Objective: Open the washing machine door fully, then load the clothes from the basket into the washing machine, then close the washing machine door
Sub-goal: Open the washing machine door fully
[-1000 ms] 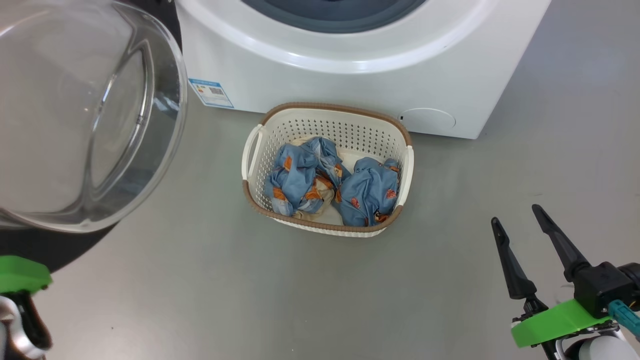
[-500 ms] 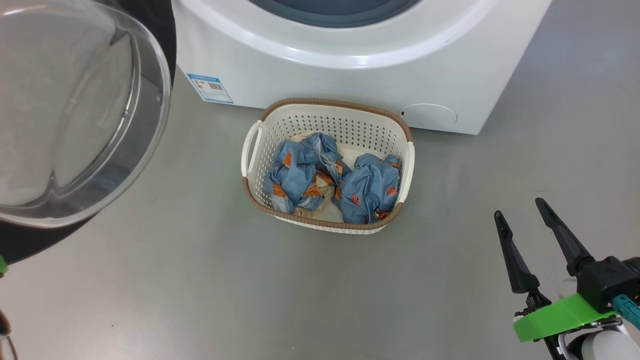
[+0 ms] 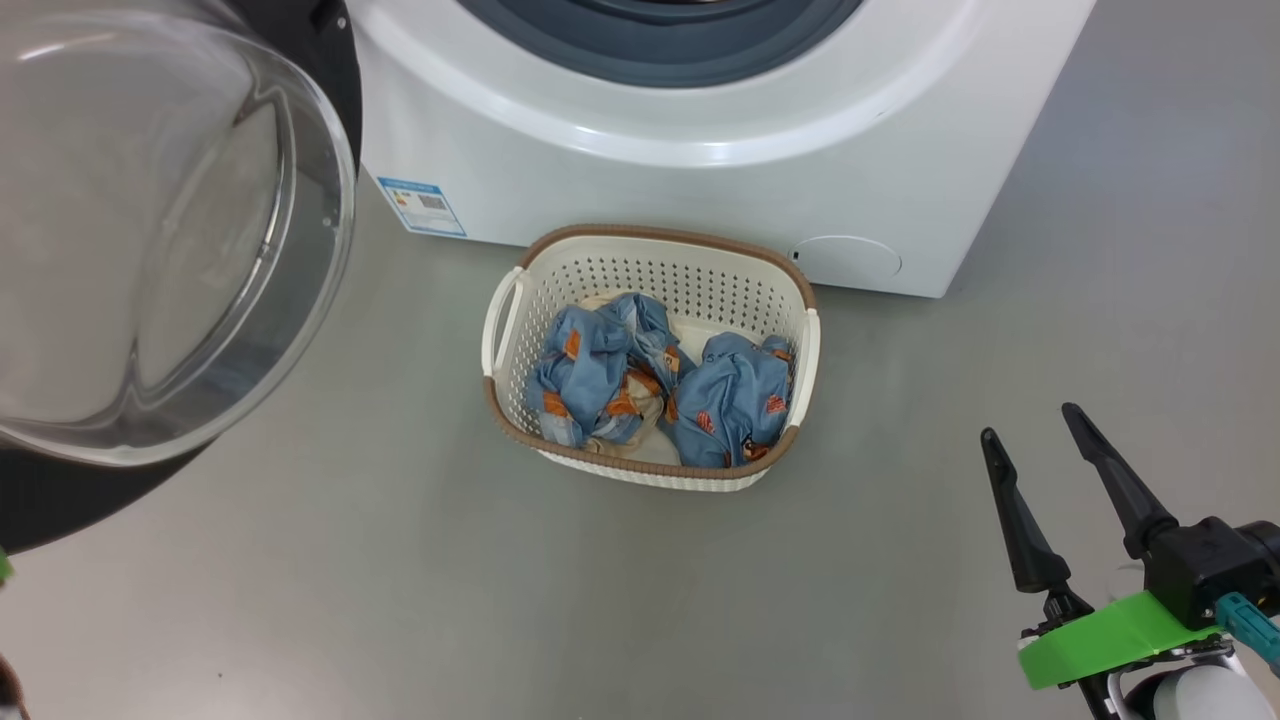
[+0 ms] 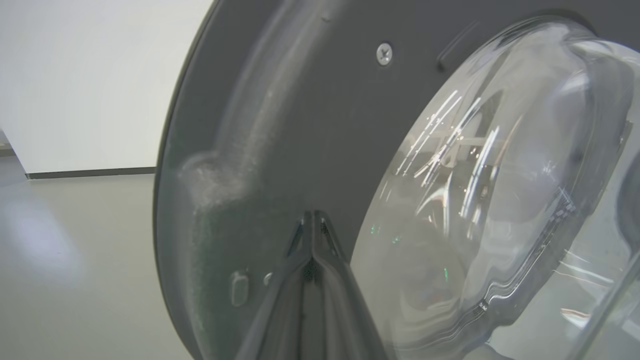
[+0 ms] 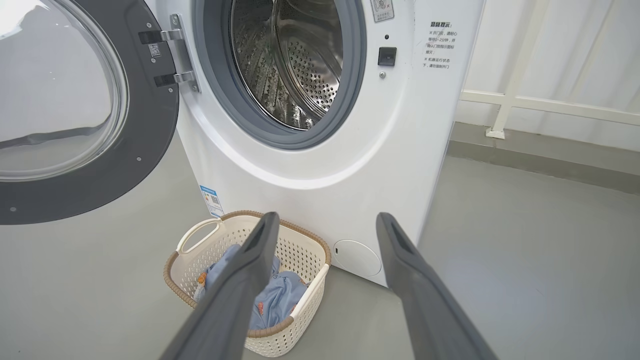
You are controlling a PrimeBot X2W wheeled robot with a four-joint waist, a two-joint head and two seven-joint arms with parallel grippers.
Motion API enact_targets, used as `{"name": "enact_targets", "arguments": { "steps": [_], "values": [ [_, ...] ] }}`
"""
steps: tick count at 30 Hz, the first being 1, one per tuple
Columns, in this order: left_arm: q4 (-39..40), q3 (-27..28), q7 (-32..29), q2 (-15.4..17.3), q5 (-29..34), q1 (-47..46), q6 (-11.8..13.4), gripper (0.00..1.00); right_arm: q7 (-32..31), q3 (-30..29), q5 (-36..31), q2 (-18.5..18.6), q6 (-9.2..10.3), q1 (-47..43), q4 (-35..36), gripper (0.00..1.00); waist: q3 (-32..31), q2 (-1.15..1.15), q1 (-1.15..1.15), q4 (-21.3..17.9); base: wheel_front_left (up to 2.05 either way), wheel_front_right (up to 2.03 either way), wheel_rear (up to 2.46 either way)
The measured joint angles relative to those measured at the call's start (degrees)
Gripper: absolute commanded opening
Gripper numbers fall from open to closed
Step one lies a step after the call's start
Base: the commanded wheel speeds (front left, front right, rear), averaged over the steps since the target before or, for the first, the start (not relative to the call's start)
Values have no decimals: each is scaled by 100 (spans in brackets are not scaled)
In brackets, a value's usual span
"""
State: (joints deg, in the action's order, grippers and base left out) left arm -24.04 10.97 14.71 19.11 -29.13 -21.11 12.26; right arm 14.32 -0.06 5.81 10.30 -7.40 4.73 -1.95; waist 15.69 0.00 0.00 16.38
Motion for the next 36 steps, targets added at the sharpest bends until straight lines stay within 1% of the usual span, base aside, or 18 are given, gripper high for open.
{"name": "enact_targets", "arguments": {
  "steps": [2, 6, 8, 11, 12, 14, 16, 22, 23, 24, 26, 27, 28, 29, 33, 36],
  "values": [
    [244, 124, 0, -152, 177, 249, -44, 0, 0, 1, 0, -33, 0, -2, -15, 100, -54, 0, 0, -8, 0, 0, 0],
    [883, 288, 0, -555, 499, 799, -68, 0, 0, 2, 0, -77, 0, -6, -38, 100, -170, 0, 0, -24, 0, 0, 0],
    [1179, 314, 0, -731, 645, 1063, -145, 0, 0, -1, -1, -89, 0, -8, -40, 100, -224, 0, 0, -30, 0, 0, 0],
    [1621, 297, 0, -1005, 890, 1463, -153, 0, 0, -1, -1, -121, 0, -21, -48, 100, -305, 0, 0, -41, 0, 0, 0],
    [1758, 274, 0, -1104, 940, 1602, -198, 0, 0, 0, -1, -129, 0, -28, -56, 100, -332, 0, 0, -44, 0, 0, 0],
    [2016, 177, 0, -1307, 1040, 1883, -203, 0, 0, -2, -1, -138, 0, -36, -60, 100, -384, 0, 0, -49, 0, 0, 0],
    [2204, 7, 0, -1440, 1125, 2137, -254, 0, 0, 2, -2, -157, 0, -78, -62, 100, -441, 0, 0, -54, 0, 0, 0],
    [2566, -589, 0, -1578, 1395, 2533, -307, 0, 0, 57, -18, -225, 0, -264, -89, 100, -641, 0, 0, -88, 0, 0, 0],
    [2593, -668, 0, -1580, 1396, 2574, -349, 7, 0, 62, -18, -250, 0, -282, -91, 100, -678, 0, 0, -100, 0, 0, 0],
    [2613, -759, 0, -1582, 1396, 2618, -359, 29, 0, 71, -18, -274, 0, -300, -89, 100, -716, 0, 0, -115, 0, 0, 0],
    [2620, -934, -2, -1593, 1417, 2709, -405, 47, -1, 85, -18, -307, 0, -369, -89, 100, -787, 0, 0, -152, 0, 0, 0],
    [2622, -1013, -19, -1599, 1439, 2749, -443, 85, -1, 88, -18, -319, 0, -402, -89, 100, -820, 0, 0, -176, 0, 0, 0],
    [2626, -1087, -51, -1601, 1447, 2780, -446, 98, -1, 91, -18, -330, 0, -430, -89, 100, -851, 0, 0, -203, 0, 0, 0],
    [2624, -1141, -62, -1601, 1456, 2800, -458, 100, -1, 89, -18, -345, 0, -458, -88, 100, -883, 0, 0, -230, 0, 0, 0],
    [2604, -1295, -162, -1593, 1547, 2798, -543, 100, -1, 93, -18, -407, 0, -501, -81, 100, -999, 0, 0, -359, 0, 0, 0],
    [2581, -1370, -257, -1580, 1557, 2798, -560, 100, -1, 91, -19, -475, 0, -507, -79, 100, -1083, 0, 0, -484, 0, 0, 0]
  ]
}}
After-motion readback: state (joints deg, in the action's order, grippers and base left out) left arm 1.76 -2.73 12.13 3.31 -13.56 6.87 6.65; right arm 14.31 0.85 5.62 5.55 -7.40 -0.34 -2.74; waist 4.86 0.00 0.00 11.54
